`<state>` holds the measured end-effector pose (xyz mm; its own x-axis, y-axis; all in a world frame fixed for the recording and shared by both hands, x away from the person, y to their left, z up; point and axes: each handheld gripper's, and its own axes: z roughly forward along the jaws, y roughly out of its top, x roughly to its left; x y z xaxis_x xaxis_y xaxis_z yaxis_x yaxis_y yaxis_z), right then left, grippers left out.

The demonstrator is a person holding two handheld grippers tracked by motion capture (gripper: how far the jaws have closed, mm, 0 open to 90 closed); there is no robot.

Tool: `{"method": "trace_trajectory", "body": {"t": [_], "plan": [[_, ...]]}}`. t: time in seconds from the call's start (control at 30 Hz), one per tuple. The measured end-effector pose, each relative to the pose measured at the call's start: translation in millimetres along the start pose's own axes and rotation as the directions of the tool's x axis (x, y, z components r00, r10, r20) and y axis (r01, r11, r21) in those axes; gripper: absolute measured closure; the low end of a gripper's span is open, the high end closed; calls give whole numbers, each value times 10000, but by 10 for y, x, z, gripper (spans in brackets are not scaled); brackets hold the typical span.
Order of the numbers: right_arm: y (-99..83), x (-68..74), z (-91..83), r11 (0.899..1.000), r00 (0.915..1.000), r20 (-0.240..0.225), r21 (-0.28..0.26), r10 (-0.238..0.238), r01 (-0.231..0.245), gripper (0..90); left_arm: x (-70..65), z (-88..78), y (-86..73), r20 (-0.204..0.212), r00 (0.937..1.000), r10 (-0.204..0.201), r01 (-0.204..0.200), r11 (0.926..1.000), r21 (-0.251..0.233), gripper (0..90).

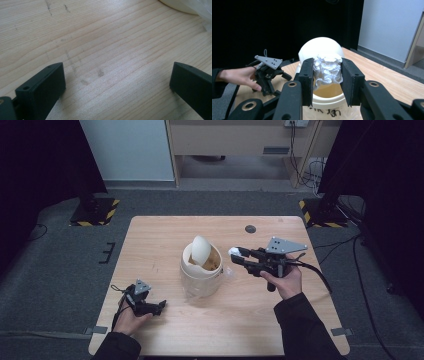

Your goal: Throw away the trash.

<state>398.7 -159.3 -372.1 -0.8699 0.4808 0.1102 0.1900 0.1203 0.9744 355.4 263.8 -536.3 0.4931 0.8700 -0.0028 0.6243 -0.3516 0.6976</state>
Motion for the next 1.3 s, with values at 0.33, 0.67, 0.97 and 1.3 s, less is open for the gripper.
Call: {"method": "trace_trajectory", "body": {"t": [0.33, 0.67, 0.97, 1.3], "plan": [[-59, -45, 250, 9998, 9999, -156, 208, -9, 12, 649, 0, 1, 0, 2, 10000, -4, 4, 10000, -5, 0], [-149, -72, 432, 9979, 9998, -185, 642, 50, -38, 650, -2, 1, 0, -2, 10000, -10, 10, 10000, -8, 0], [-238, -87, 555, 9937, 9998, -204, 1121, -43, 66, 648, -3, 1, 0, -5, 10000, -16, 16, 10000, -8, 0], [-326, -113, 686, 9857, 9999, -44, 1680, -152, 157, 644, -3, 1, 0, -5, 10000, -16, 16, 10000, -8, 0]]}}
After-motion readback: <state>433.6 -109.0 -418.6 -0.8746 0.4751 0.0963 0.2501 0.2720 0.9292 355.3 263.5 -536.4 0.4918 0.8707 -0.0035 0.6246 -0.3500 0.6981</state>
